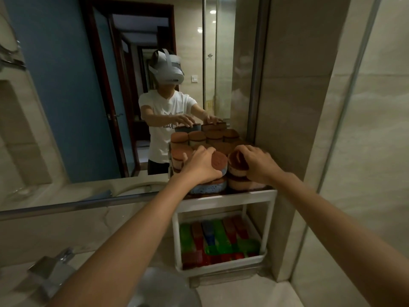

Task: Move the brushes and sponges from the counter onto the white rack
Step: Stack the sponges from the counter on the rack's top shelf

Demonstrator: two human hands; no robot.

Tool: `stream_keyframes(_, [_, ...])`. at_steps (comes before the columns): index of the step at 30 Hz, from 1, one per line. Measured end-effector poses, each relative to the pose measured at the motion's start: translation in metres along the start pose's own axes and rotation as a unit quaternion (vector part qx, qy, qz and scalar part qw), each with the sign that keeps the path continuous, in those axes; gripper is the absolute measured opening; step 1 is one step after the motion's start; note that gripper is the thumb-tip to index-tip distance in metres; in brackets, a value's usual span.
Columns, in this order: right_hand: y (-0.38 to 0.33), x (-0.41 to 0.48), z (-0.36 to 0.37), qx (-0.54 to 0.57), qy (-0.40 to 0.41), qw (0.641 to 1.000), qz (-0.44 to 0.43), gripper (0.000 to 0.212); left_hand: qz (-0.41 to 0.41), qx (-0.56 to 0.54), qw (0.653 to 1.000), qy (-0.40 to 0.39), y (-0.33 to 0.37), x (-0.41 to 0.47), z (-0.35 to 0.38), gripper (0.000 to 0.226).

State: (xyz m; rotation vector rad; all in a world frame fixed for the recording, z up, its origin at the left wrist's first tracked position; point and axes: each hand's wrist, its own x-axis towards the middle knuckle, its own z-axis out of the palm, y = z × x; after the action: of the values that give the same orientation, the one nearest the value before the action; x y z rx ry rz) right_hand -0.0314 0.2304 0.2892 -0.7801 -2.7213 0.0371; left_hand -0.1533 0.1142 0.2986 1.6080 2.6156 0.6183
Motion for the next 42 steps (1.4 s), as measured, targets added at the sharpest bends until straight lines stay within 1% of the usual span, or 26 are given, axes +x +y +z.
stream_keyframes(3, [0.003,0.003,0.006,0.043,-0.018,0.999,0.015,0.059,-0.003,0.005,1.000,-0.014,0.000,0.002,0.003,0.065])
stream_keyframes(6, [0.005,0.000,0.009,0.070,-0.015,0.997,0.011,0.057,0.016,0.016,1.000,-0.020,-0.003,0.000,0.006,0.060])
stream_keyframes(10, [0.008,-0.009,0.014,0.046,0.020,0.998,-0.025,0.072,0.050,0.075,0.996,0.014,-0.012,-0.009,0.008,0.067])
stream_keyframes(12, [0.008,-0.013,0.018,0.035,0.019,0.999,-0.030,0.069,0.049,0.101,0.993,0.028,-0.017,-0.015,0.011,0.072])
stream_keyframes(14, [0.008,-0.017,0.023,0.022,0.007,0.999,-0.022,0.067,0.028,0.108,0.993,0.030,-0.021,-0.020,0.013,0.074])
stream_keyframes(17, [0.011,-0.020,0.031,0.003,0.000,1.000,0.005,0.072,0.002,0.071,0.997,0.034,-0.025,-0.025,0.015,0.070])
stream_keyframes(20, [0.015,-0.022,0.035,0.020,-0.006,1.000,0.021,0.073,0.000,0.021,0.999,0.043,-0.026,-0.024,0.015,0.064])
stream_keyframes(28, [0.024,-0.028,0.038,0.069,0.019,0.997,0.008,0.075,0.015,-0.027,0.993,0.118,-0.030,-0.021,0.018,0.043])
stream_keyframes(34, [0.024,-0.029,0.039,0.061,0.017,0.998,0.005,0.074,0.012,-0.080,0.988,0.130,-0.034,-0.024,0.022,0.039])
stream_keyframes(37, [0.021,-0.029,0.041,0.017,0.014,1.000,0.010,0.073,0.000,-0.081,0.988,0.130,-0.031,-0.023,0.024,0.039])
stream_keyframes(41, [0.019,-0.031,0.037,-0.011,0.011,1.000,0.011,0.072,-0.014,-0.040,0.993,0.107,-0.022,-0.024,0.027,0.042])
stream_keyframes(42, [0.019,-0.031,0.037,-0.015,0.015,1.000,0.010,0.071,-0.014,-0.025,0.993,0.112,-0.022,-0.023,0.028,0.043])
